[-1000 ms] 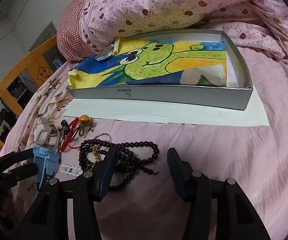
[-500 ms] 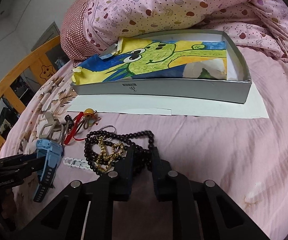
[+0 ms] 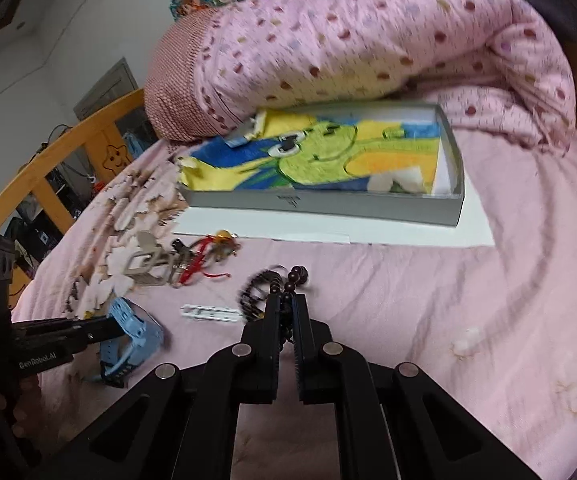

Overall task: Organize jewelry
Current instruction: 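Carry the blue watch and black bead bracelet over the grey tray with both grippers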

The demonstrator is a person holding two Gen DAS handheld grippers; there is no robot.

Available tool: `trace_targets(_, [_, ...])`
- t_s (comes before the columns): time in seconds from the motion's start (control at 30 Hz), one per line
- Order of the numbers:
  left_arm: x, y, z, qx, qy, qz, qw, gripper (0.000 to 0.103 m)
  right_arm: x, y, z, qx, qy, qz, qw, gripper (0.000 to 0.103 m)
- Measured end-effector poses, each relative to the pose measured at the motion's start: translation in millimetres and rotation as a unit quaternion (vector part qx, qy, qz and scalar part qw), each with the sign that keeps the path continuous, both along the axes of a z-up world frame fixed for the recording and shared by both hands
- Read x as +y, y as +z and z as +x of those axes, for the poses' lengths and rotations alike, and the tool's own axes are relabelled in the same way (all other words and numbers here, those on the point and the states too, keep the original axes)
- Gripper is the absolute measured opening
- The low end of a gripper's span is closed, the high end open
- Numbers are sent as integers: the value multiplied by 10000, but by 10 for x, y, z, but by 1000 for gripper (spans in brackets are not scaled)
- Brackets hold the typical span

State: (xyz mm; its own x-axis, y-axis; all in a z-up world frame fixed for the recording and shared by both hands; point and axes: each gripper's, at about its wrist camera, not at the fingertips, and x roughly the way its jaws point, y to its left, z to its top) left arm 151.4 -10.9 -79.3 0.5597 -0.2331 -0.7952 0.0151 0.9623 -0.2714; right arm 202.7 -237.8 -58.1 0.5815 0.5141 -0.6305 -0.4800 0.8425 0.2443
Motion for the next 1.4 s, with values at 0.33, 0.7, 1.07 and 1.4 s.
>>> trace_targets(0.33, [-132,260,-214,-341,-222,-136,9991,3,-46,660,-420,-835,-136,72,9964,6])
trace_targets(0.7, [-112,624,-172,-724,-385,-147,9965,3,-118,1088,-473,-1093,-122,230,9937,6])
trace_targets(1.07, [-91,822,649,-929,-585,167,9938,3,178,1248,310,-1139,39,306,9930,6])
trace_targets(1.4, [125,570,1684,-856,-162,254,9959,3,436,891,1317,-756,-255,614,9949,6])
